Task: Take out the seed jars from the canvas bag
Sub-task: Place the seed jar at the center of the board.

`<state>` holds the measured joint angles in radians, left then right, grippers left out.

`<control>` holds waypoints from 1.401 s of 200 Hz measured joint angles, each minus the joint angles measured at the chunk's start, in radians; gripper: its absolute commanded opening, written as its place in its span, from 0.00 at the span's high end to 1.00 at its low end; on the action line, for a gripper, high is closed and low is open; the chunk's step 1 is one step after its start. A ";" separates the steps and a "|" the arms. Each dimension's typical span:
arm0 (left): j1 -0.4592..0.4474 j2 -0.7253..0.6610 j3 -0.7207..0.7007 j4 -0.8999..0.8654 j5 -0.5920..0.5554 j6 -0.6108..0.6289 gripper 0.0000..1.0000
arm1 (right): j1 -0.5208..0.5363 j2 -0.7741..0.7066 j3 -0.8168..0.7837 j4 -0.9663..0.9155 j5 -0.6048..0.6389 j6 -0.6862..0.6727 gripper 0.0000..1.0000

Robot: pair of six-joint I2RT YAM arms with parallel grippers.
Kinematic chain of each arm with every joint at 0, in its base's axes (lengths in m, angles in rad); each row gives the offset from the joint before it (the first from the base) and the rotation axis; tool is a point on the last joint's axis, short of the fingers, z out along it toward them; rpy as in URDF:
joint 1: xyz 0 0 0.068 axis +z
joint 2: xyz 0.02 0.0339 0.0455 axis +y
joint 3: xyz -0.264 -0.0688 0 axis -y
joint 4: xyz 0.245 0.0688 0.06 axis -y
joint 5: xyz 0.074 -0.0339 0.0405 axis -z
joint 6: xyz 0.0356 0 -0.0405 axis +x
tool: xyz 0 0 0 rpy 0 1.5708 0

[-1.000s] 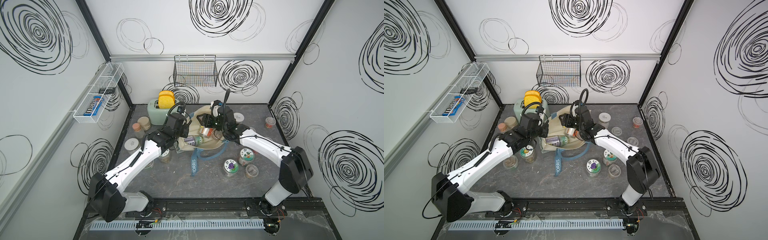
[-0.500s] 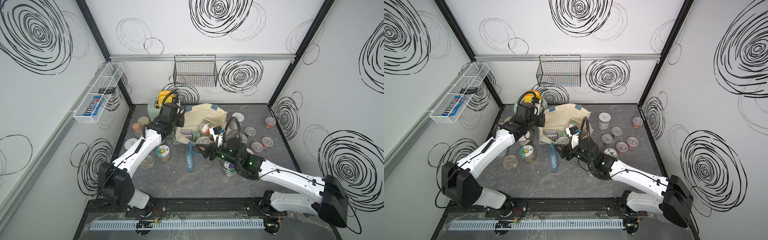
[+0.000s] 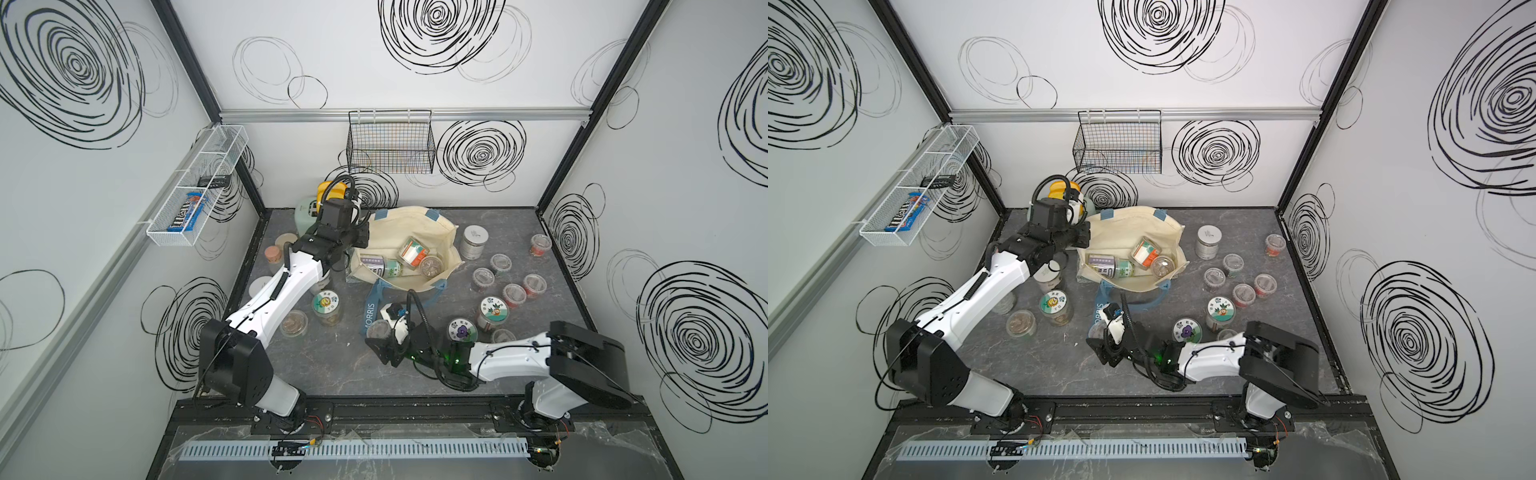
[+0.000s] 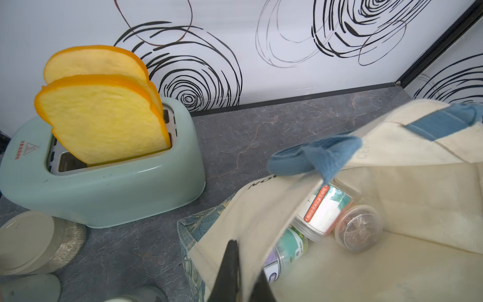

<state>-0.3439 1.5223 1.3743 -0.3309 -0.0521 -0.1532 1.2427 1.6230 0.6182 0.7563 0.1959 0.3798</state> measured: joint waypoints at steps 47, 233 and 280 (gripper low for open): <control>0.026 0.018 0.011 -0.013 0.029 0.000 1.00 | 0.014 0.253 0.156 0.170 -0.011 -0.029 0.37; 0.064 0.056 0.029 -0.034 0.101 0.008 1.00 | 0.037 0.611 0.377 0.386 -0.225 -0.070 0.08; 0.064 0.056 0.029 -0.034 0.101 0.007 1.00 | 0.037 0.588 0.313 0.377 -0.204 -0.079 0.02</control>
<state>-0.2794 1.5784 1.4029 -0.3649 0.0494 -0.1459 1.2800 2.2112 0.9310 1.1336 -0.0078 0.3012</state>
